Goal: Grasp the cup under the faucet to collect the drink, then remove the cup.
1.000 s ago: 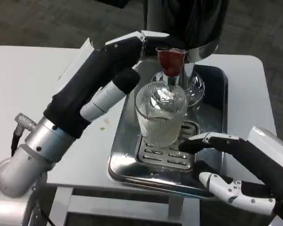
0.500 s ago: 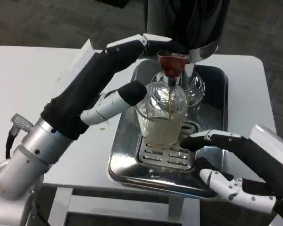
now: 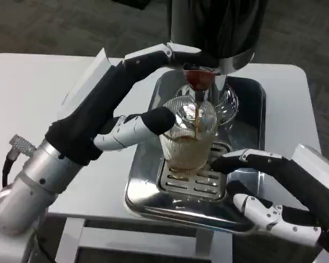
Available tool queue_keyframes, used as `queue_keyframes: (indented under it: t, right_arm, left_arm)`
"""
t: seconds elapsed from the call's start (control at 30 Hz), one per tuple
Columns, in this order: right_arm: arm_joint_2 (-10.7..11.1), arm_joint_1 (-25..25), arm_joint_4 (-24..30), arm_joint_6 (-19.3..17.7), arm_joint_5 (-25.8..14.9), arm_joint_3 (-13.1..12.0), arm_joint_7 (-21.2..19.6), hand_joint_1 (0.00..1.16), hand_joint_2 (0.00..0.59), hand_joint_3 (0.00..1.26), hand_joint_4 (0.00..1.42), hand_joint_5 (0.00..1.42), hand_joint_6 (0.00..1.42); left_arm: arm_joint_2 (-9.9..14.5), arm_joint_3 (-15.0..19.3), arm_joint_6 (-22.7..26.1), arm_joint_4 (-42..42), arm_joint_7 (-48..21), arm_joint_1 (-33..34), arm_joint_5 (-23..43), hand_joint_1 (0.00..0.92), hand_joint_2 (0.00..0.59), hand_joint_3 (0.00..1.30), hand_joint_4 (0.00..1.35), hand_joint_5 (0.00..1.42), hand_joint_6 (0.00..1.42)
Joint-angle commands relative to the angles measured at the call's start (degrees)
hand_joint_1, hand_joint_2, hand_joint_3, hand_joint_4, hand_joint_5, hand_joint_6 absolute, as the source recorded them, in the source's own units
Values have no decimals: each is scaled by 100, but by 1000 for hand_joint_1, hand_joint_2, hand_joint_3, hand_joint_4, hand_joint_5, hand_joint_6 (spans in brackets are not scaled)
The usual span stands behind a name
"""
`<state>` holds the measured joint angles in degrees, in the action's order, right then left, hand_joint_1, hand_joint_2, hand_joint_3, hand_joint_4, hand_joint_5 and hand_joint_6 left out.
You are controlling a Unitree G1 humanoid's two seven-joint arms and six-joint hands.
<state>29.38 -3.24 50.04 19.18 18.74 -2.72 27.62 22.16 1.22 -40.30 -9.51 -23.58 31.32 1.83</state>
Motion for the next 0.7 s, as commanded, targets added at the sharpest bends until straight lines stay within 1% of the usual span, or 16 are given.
queue_keyframes:
  t: [0.03,0.1,0.17,0.33,0.37,0.4,0.5,0.53,0.6,0.7]
  right_arm:
    - [-60,-56,5,49,4,11,-73,362,510,333,290,205,111]
    - [-97,-72,-25,70,-9,27,-101,366,508,333,290,205,111]
    - [-134,-90,-49,93,-29,32,-127,419,492,334,290,206,125]
    - [-290,-136,-169,197,-129,-11,-203,497,465,325,290,215,139]
    - [-319,-144,-197,214,-154,-28,-215,526,440,321,290,216,141]
    - [-363,-170,-244,230,-207,-70,-238,551,437,321,290,217,147]
    - [-443,-240,-340,229,-330,-172,-286,575,425,311,290,221,147]
    - [-478,-278,-365,219,-382,-224,-305,593,405,304,290,230,157]
    - [-527,-333,-393,210,-464,-298,-335,648,337,282,290,243,174]
    - [-642,-410,-407,244,-646,-426,-406,706,308,270,290,246,190]
  left_arm:
    - [144,-90,-86,-83,-105,-249,-157,0,89,526,396,417,345]
    - [151,-94,-89,-79,-100,-254,-160,0,89,527,396,420,345]
    - [156,-97,-93,-72,-100,-259,-159,0,89,527,396,423,345]
    - [155,-95,-91,-75,-93,-280,-141,0,89,527,396,428,346]
    - [154,-96,-87,-76,-91,-282,-135,0,89,527,396,428,346]
    - [156,-95,-85,-74,-85,-286,-136,0,90,528,396,429,346]
    - [160,-99,-70,-60,-81,-294,-133,0,90,528,396,429,347]
    - [155,-100,-51,-55,-81,-301,-117,0,90,528,396,430,347]
    - [147,-103,-28,-57,-76,-310,-106,0,91,528,396,430,347]
    - [137,-112,-23,-97,-71,-311,-110,0,89,528,396,430,347]
